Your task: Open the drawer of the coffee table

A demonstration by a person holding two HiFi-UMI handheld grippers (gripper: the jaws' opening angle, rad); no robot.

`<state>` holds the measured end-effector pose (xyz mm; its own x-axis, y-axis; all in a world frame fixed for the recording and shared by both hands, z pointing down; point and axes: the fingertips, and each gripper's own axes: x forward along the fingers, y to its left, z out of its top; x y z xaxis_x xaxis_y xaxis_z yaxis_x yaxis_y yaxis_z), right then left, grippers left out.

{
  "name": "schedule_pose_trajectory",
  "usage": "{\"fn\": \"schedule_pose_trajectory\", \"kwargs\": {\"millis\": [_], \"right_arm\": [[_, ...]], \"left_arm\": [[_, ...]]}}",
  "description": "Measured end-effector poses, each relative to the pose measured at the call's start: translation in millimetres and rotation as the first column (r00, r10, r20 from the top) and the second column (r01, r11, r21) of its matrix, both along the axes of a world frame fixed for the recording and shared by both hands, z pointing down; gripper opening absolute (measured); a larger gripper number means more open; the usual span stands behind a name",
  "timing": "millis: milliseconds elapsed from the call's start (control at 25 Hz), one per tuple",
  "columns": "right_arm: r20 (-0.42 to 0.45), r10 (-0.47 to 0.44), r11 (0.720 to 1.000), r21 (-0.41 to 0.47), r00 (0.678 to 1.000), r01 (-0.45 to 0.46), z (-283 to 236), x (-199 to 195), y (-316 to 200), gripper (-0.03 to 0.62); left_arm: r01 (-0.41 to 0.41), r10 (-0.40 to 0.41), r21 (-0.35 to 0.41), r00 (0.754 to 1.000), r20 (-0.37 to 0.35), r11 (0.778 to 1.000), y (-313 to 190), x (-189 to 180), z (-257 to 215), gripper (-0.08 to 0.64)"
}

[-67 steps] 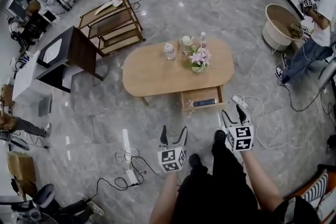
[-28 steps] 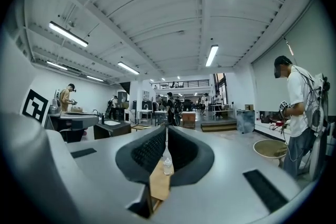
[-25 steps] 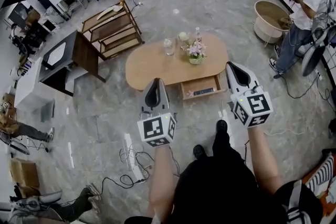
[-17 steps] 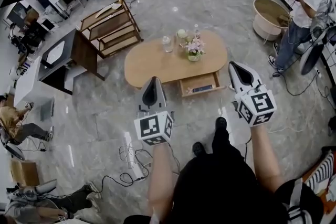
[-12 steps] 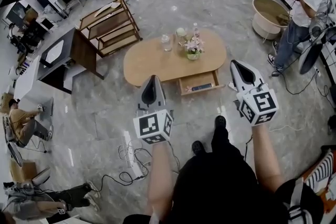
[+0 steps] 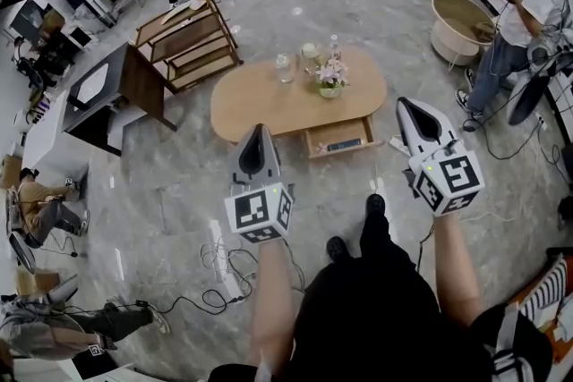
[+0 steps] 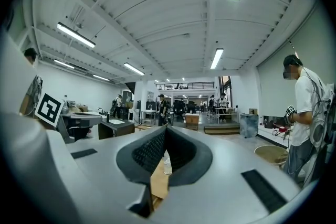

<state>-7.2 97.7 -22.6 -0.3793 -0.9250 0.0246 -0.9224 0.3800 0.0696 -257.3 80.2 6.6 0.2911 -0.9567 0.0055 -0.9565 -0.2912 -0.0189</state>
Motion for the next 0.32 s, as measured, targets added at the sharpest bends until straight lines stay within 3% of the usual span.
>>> {"fn": "schedule_pose_trajectory", "kwargs": {"millis": [320], "right_arm": [[0.004,-0.014,1.0,0.015,1.0,0.014,-12.4,-3.4,3.1,0.012]], "left_arm": [[-0.004,0.004,0.01,1.0,0.004,1.0,-1.3,-1.5,-7.9,0.014]]}}
